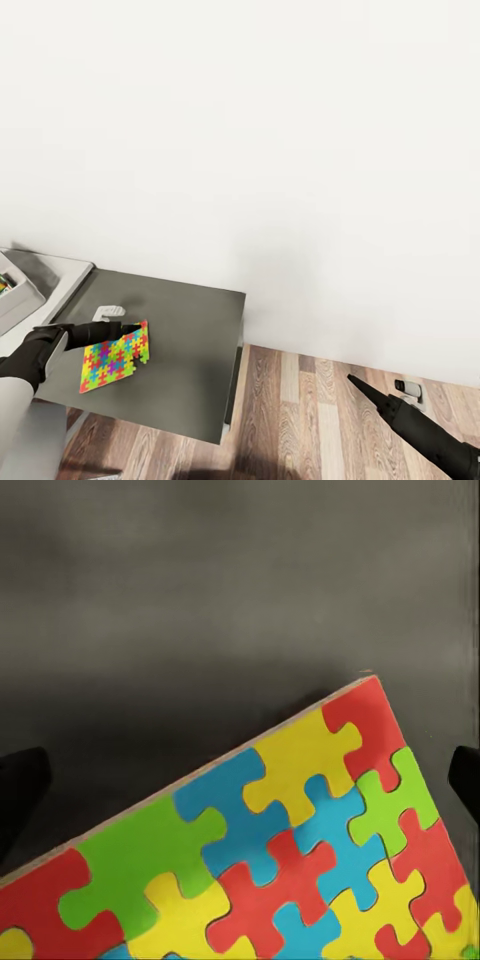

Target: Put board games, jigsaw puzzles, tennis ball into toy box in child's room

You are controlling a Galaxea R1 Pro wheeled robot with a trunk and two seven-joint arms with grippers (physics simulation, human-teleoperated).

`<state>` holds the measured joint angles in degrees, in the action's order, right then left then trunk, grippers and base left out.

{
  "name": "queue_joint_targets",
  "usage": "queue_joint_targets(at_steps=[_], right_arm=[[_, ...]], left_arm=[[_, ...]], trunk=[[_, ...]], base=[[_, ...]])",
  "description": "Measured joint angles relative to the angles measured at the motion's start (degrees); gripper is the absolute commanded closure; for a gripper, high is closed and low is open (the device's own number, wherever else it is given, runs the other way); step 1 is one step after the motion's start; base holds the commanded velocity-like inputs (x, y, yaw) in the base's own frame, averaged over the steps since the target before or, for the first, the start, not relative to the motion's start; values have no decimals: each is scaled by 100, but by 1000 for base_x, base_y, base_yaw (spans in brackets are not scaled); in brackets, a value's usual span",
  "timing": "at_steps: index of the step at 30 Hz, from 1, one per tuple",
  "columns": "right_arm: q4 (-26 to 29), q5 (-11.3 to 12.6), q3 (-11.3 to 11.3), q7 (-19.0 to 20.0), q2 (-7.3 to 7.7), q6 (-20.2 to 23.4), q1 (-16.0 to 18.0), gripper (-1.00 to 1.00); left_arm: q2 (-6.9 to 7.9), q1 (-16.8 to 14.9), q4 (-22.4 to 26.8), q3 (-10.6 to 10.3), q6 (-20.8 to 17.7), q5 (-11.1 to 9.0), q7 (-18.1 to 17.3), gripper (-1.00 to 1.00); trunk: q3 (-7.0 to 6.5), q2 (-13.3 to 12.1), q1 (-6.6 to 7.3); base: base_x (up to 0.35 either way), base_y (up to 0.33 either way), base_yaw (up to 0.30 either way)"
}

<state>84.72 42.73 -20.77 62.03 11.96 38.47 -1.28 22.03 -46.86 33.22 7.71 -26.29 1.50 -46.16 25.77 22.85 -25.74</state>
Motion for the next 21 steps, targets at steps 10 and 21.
queue_joint_targets(at_steps=[10,21], right_arm=[[5,-11,97,0,-1,-2,5,-100],[5,-13,103,6,-6,-2,5,-100]], left_arm=[[343,0,-210,29,-402,-81,-391,-100],[850,4,82,219,-756,54,-1696,-100]], trunk=[[0,0,0],[1,-2,-1]], base=[[-1,-3,0],[0,0,0]])
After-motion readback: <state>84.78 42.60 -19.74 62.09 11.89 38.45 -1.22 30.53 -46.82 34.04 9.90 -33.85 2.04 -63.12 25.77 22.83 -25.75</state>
